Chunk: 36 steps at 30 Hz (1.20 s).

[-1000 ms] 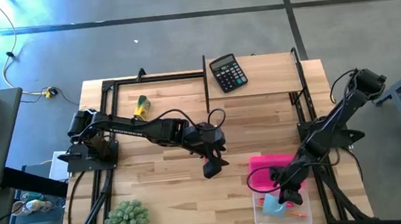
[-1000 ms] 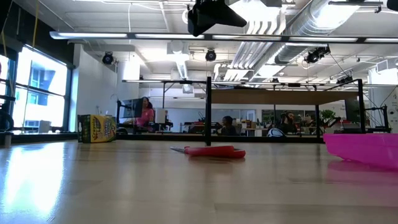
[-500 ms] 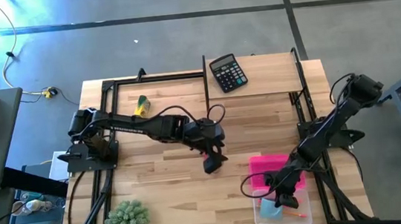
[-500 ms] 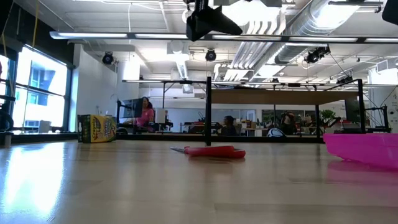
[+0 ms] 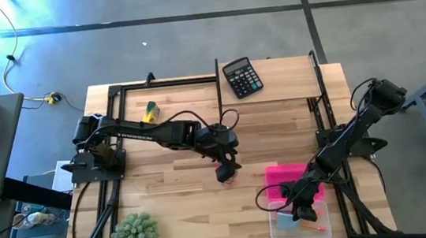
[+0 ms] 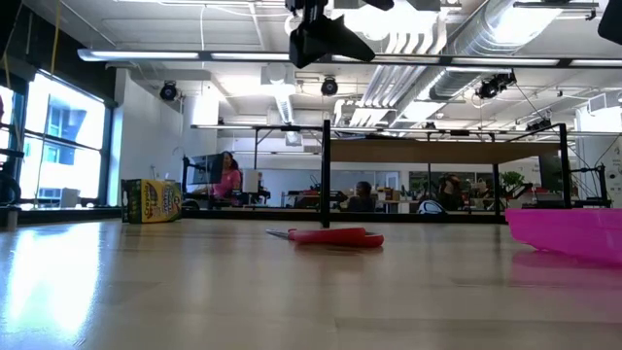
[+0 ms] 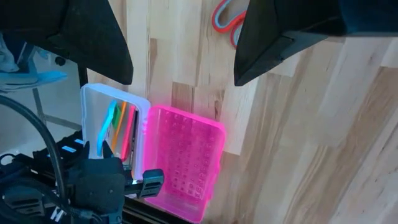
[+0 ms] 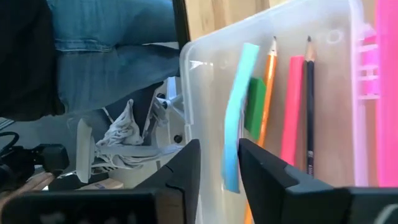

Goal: Pack school essentials
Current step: Put the blue sticky notes into the supply box, then put the red scissors into the supply box

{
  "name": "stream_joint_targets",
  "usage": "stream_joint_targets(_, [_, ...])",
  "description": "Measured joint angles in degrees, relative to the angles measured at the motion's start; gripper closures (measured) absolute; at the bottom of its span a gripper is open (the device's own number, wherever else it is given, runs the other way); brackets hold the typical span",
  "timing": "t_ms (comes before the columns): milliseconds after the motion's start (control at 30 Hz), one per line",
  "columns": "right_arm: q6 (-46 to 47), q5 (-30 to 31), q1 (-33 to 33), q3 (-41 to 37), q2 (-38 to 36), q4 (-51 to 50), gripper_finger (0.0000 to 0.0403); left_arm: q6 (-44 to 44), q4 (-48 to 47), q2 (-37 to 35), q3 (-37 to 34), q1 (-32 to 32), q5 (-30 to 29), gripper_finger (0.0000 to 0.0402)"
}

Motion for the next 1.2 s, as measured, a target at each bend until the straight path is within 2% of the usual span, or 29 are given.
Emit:
stream_joint_targets(267, [0.7,-1.2,-1.7,0.6,-0.1,0.1,0.03,1.0,-0.9,0.0,0.0,1.3,0.0,0.0135])
stream_joint_targets(533, [2.3,-3.0,-3.2,2.2,-1.3,-2.1,0.03,3.3,-7.5,-0.7,0.0,3.4,-0.1,0.0135])
stream_joint_targets(700, [5.7,-3.0,-3.8,2.2,-3.8,-4.3,0.03,5.9,-10.0,-3.3,0.0,3.9,-4.0,0.0135])
stream_joint_targets(833, [7.3,0.4,-5.2,2.2,-6.1,-3.4,0.03,8.3,-12.1,-7.1,0.0,4.4,-7.7,0.0135])
stream_joint_targets(1000, [8.0,5.5,-8.3,2.2,-7.3,0.8,0.03,8.5,-15.1,-12.2,-1.2,5.3,-8.0,0.0135])
stream_joint_targets(1200, [4.6,8.5,-12.8,2.3,-7.3,7.4,0.03,3.8,-12.9,-18.7,-10.4,5.3,-6.9,0.0135])
